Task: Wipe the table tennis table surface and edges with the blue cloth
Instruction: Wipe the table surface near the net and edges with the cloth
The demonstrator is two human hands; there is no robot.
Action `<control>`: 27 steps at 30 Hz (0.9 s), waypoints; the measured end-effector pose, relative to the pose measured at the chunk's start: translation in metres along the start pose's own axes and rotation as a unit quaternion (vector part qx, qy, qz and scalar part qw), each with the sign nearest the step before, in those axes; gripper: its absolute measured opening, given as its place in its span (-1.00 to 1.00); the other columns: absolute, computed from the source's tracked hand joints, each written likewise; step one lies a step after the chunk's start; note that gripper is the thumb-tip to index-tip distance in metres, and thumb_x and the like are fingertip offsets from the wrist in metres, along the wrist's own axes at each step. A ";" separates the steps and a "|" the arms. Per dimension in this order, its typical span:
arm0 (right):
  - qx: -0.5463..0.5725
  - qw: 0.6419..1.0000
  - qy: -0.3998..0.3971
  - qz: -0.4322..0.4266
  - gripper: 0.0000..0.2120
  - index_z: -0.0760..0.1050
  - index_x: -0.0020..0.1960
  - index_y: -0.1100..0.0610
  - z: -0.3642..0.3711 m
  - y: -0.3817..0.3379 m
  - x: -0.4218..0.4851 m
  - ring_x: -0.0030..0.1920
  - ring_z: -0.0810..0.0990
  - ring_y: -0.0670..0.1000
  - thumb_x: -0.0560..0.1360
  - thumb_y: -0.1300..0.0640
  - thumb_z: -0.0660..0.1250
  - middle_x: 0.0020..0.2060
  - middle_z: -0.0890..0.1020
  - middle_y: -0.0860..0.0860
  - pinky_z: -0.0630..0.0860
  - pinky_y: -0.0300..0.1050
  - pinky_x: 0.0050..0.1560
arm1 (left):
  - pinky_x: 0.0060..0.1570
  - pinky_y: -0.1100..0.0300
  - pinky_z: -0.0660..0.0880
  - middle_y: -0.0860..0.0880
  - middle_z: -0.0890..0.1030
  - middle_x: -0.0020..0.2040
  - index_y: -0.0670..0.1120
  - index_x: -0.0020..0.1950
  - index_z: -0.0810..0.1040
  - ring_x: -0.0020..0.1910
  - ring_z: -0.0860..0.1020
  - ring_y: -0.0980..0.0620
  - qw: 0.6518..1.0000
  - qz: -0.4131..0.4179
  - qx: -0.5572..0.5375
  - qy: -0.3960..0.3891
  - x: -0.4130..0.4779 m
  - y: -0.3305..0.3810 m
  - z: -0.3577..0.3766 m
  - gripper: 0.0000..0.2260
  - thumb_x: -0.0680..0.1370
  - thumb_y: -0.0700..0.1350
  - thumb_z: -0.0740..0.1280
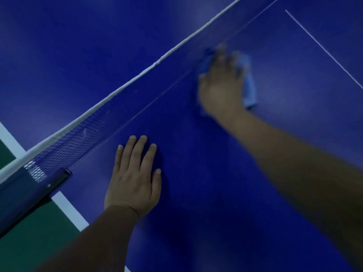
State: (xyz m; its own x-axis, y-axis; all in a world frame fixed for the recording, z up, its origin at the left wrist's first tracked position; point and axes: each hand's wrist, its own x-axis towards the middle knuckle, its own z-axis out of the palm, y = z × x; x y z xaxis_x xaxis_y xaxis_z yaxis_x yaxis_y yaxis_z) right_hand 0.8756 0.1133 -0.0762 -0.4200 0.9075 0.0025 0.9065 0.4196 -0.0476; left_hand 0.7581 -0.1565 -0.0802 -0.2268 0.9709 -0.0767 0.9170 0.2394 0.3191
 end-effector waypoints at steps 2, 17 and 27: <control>0.009 0.984 -0.031 -0.173 -0.43 0.19 0.59 0.14 0.009 -0.033 -0.041 0.59 0.11 0.21 0.66 -0.09 -0.06 0.61 0.16 0.07 0.03 0.37 0.50 | 0.54 -0.25 0.05 -0.22 0.30 0.54 -0.22 0.48 0.40 0.58 0.16 -0.24 1.000 0.000 -0.002 0.003 0.001 0.001 0.000 -0.48 0.61 0.02 0.08; 0.010 1.000 -0.027 -0.008 -0.43 0.17 0.60 0.01 0.007 0.007 -0.057 0.60 0.07 0.17 0.65 -0.16 -0.05 0.61 0.16 -0.03 -0.03 0.41 0.50 | 0.58 -0.16 -0.10 -0.24 0.26 0.55 -0.22 0.49 0.37 0.59 0.09 -0.23 1.000 -0.006 0.010 -0.014 0.002 0.002 0.001 -0.45 0.61 0.07 0.04; -0.024 0.992 -0.014 0.124 -0.45 0.17 0.60 0.01 0.004 0.055 -0.042 0.61 0.00 0.19 0.67 -0.14 -0.04 0.63 0.07 -0.01 -0.05 0.41 0.50 | 0.58 -0.10 -0.04 -0.20 0.33 0.52 -0.20 0.47 0.37 0.56 0.18 -0.18 0.992 0.112 -0.063 -0.017 0.096 0.032 -0.011 -0.49 0.60 0.03 0.06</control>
State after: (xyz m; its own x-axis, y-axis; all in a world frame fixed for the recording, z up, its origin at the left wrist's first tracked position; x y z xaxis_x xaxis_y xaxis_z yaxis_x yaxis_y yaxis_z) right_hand 0.9429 0.0986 -0.0826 -0.1847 0.9823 -0.0312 0.9827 0.1850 0.0044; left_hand 0.7621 -0.0553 -0.0665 -0.0091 0.9997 -0.0213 0.8941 0.0177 0.4474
